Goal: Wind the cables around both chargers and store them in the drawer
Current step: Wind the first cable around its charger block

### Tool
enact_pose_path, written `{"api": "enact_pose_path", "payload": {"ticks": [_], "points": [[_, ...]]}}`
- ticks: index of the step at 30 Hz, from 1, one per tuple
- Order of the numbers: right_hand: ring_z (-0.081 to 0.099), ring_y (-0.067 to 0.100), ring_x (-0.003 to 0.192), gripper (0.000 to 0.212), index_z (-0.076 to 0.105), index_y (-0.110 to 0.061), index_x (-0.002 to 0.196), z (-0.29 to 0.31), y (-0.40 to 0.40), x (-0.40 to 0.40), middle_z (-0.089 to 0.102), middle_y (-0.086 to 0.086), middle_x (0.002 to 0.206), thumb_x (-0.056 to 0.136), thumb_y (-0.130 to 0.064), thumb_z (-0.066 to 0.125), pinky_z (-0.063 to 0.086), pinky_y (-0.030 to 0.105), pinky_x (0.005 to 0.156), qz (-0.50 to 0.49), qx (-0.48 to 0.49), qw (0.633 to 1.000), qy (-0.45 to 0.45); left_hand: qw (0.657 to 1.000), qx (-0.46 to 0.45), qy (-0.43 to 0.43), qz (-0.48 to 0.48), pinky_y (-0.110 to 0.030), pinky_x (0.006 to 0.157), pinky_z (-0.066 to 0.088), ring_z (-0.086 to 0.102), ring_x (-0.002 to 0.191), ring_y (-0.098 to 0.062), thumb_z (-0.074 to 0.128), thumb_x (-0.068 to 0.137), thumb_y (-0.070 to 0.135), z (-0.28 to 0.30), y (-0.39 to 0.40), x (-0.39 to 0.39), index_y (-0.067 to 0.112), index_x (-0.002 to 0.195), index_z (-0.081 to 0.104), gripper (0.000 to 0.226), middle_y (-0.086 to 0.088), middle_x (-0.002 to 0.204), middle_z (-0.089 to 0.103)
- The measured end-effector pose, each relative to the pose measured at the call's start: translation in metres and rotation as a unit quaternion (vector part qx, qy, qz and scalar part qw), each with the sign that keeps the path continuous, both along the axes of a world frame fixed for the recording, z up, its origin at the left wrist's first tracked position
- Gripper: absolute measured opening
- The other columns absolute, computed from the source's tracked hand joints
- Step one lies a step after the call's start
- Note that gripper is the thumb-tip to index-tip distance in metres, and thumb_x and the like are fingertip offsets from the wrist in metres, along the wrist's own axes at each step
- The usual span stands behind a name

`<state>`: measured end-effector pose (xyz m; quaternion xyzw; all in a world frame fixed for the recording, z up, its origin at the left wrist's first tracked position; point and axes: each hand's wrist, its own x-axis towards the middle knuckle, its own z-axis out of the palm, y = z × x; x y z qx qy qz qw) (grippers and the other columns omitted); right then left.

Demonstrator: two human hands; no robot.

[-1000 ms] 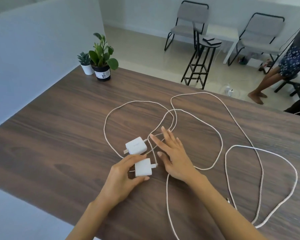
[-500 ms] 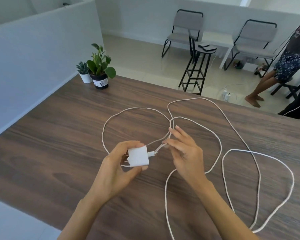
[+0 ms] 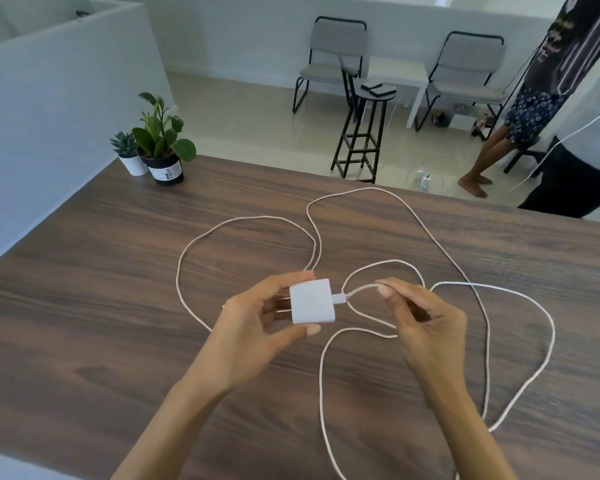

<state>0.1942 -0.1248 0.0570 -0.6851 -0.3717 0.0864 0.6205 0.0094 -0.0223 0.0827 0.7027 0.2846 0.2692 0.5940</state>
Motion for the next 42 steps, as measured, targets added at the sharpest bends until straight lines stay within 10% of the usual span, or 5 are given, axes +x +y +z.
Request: {"api": "enact_pose_path", "payload": {"ticks": [17,23,27,33,42], "points": [[0.058,0.001,0.064,0.012,0.075,-0.022,0.084,0.021,0.008,0.004,0.07,-0.018,0.075,0.077,-0.012,0.074,0.039,0.007,0.065,-0.004,0.004,1.0,0.004,0.998,0.012,-0.026,0.055,-0.016,0.08,0.052,0.067,0.093,-0.009,0.077,0.062,0.019,0.001,-0.007,0.0,0.027,0.114,0.063,0.054,0.007,0.108,0.068],[0.06,0.011,0.066,0.012,0.073,-0.031,0.086,0.029,0.018,0.002,0.072,-0.016,0.083,0.082,-0.019,0.07,0.052,0.029,0.067,0.001,0.006,0.999,0.032,0.994,0.04,-0.058,0.087,-0.025,0.089,0.052,0.065,0.104,-0.015,0.075,0.067,0.014,0.003,-0.01,0.0,0.026,0.115,0.061,0.052,0.004,0.117,0.062],[0.046,0.005,0.052,0.02,0.071,-0.032,0.091,0.029,0.027,0.0,0.063,-0.014,0.064,0.091,-0.016,0.06,0.036,0.012,0.052,0.017,-0.005,1.0,0.019,0.991,0.02,-0.087,0.103,-0.028,0.089,0.053,0.067,0.102,-0.016,0.075,0.066,0.012,0.009,-0.011,0.001,0.024,0.117,0.06,0.054,0.003,0.113,0.065],[0.055,0.001,0.057,0.009,0.075,-0.011,0.089,0.02,0.036,-0.014,0.069,-0.002,0.068,0.082,-0.009,0.069,0.042,0.01,0.055,0.026,0.034,0.984,0.171,0.982,-0.074,-0.141,0.098,-0.02,0.075,0.054,0.069,0.097,-0.015,0.074,0.061,0.006,0.015,-0.015,0.005,0.016,0.113,0.062,0.054,0.0,0.103,0.073],[0.056,0.004,0.063,0.029,0.073,-0.038,0.092,-0.014,0.025,-0.041,0.069,-0.005,0.075,0.083,-0.011,0.069,0.042,0.015,0.062,0.089,-0.053,0.991,0.089,0.973,-0.026,-0.119,0.197,-0.018,0.08,0.054,0.068,0.098,-0.008,0.076,0.069,0.002,0.006,-0.001,0.013,0.01,0.121,0.059,0.055,-0.002,0.107,0.071]]}}
